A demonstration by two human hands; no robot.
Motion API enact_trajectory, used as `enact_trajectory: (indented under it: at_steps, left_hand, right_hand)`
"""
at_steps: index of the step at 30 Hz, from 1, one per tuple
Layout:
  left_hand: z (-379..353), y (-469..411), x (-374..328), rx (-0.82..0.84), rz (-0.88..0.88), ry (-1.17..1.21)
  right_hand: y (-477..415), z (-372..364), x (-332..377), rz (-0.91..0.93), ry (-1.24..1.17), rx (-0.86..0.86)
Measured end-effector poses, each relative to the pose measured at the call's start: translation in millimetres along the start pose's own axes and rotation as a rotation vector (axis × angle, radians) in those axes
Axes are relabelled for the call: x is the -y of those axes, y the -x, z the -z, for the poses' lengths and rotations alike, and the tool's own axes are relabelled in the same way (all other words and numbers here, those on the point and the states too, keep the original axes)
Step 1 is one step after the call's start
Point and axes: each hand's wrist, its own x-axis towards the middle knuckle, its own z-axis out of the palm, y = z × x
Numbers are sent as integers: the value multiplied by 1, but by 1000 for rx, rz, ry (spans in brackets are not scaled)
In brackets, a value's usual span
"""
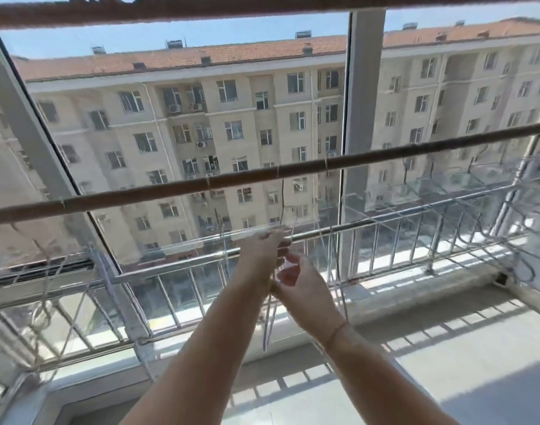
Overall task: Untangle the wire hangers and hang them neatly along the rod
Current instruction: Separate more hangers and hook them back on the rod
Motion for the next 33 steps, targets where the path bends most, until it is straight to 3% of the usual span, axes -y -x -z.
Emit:
enact_trajectory:
  at_steps: [9, 13, 22, 29, 33]
  left_hand:
    - [-18, -17, -18, -88, -34, 107]
    - [-20, -38, -26, -136, -57, 23]
    - [-6, -42, 38, -89, 32, -85]
    - [28, -22, 108, -73, 129, -154]
    - [51, -17, 128, -89, 64, -327]
  right_hand:
    - [-24, 25, 14, 45, -137, 52]
    - [-45, 27, 18, 28, -125, -16]
    - [-39, 10, -19, -59, -135, 59]
    - [-15, -22, -75, -145, 109, 113]
    - [-12, -27, -99, -103, 220, 78]
